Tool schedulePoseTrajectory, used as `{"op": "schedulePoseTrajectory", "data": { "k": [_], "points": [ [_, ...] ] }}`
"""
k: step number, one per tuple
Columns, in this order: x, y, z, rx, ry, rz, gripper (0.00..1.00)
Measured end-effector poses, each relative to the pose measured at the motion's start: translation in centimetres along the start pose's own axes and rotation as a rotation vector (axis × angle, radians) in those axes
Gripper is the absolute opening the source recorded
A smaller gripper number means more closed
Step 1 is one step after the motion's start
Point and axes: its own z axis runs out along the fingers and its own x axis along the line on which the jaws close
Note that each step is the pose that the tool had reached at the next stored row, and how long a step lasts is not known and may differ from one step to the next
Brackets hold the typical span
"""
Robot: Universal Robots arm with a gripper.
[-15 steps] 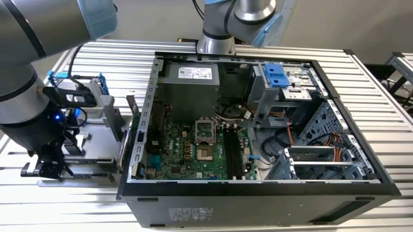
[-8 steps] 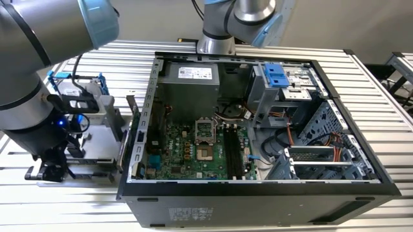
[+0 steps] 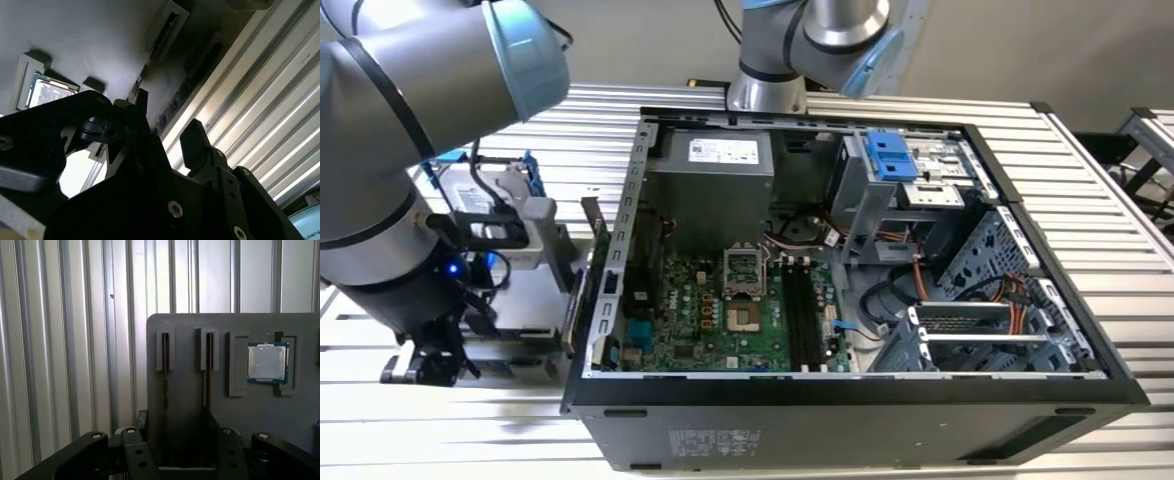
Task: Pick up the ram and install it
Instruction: 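Pick up the ram and move it above insertion slot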
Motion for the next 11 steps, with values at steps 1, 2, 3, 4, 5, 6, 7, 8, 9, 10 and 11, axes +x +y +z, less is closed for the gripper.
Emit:
{"op": "schedulePoseTrajectory", "data": {
  "k": [1, 2, 3, 4, 5, 6, 7, 8, 9, 10, 11],
  "points": [
    [0.05, -0.01, 0.17, -0.0001, 0.0001, 0.0, 1.0],
    [0.11, -0.01, 0.35, -0.0001, 0.0001, 0.0, 1.0],
    [0.18, -0.02, 0.53, -0.0001, 0.0001, 0.0, 1.0],
    [0.26, -0.02, 0.71, -0.0001, 0.0002, 0.0, 1.0],
    [0.33, -0.03, 0.89, 0.0001, -0.0001, 0.0, 1.0],
    [0.38, -0.04, 1.03, 0.0, 0.0, 0.0, 1.0],
    [0.42, -0.04, 1.17, 0.0001, -0.0001, 0.0, 1.0],
    [0.5, -0.04, 1.29, -0.0001, 0.0002, 0.0, 1.0],
    [0.54, -0.04, 1.41, 0.0, 0.0, 0.0, 1.0],
    [0.55, -0.04, 1.47, 0.0, 0.0, 0.0, 1.0],
    [0.55, -0.04, 1.49, -0.0001, -0.0002, 0.0, 1.0]
  ]
}}
